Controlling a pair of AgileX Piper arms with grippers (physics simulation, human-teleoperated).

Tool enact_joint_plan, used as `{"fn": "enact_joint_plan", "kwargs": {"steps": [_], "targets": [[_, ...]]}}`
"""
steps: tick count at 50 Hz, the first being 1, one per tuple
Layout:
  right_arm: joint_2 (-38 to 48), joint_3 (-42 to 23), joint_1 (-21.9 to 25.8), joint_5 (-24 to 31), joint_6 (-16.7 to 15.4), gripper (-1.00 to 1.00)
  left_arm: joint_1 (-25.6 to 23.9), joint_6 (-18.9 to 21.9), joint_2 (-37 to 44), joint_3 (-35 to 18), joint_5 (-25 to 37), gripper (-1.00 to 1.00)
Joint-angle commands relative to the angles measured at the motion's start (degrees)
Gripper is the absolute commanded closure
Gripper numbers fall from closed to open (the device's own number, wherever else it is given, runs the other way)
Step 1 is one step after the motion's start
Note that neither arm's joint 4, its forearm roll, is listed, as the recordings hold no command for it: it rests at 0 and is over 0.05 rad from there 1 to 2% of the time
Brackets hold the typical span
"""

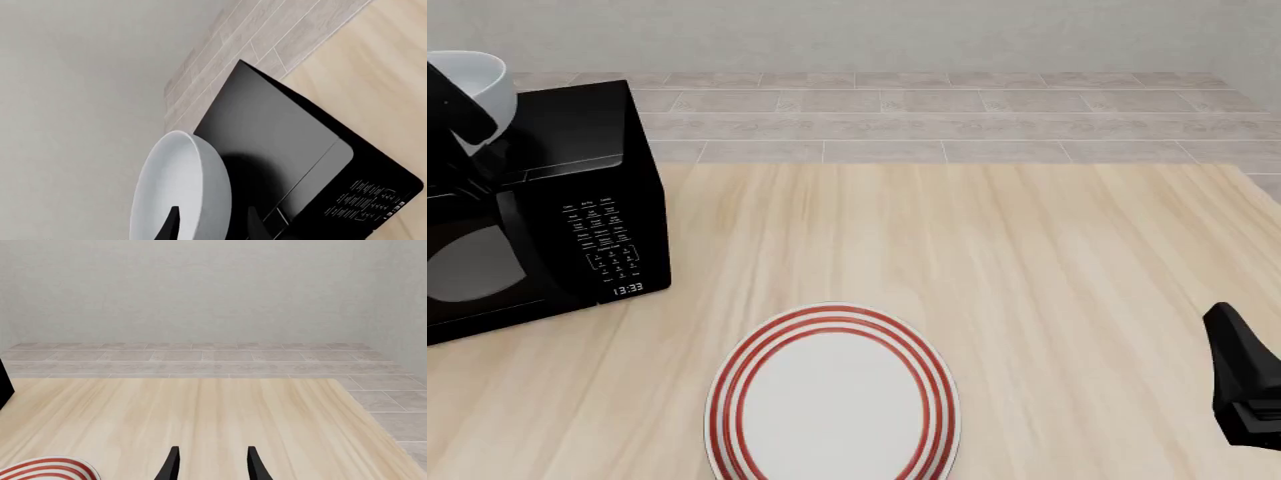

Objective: Pick up the white bowl and put it on the plate.

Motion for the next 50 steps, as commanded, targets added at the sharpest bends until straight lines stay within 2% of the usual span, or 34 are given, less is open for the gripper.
{"fn": "enact_joint_plan", "kwargs": {"steps": [1, 26, 27, 50], "targets": [[0.01, 0.00, 0.01, -0.01, 0.00, -1.00, 0.74, -0.20, 2.07, -0.52, -1.02, -1.00], [0.01, 0.00, 0.00, 0.00, -0.02, -1.00, 1.42, -0.37, 5.10, -1.15, -2.79, -1.00], [0.01, 0.00, 0.00, -0.01, -0.01, -1.00, 1.44, -0.44, 5.16, -1.32, -2.75, 1.00], [-0.01, 0.00, -0.01, 0.01, -0.01, -1.00, 0.34, -0.83, 1.15, -2.65, 0.73, 1.00]]}}
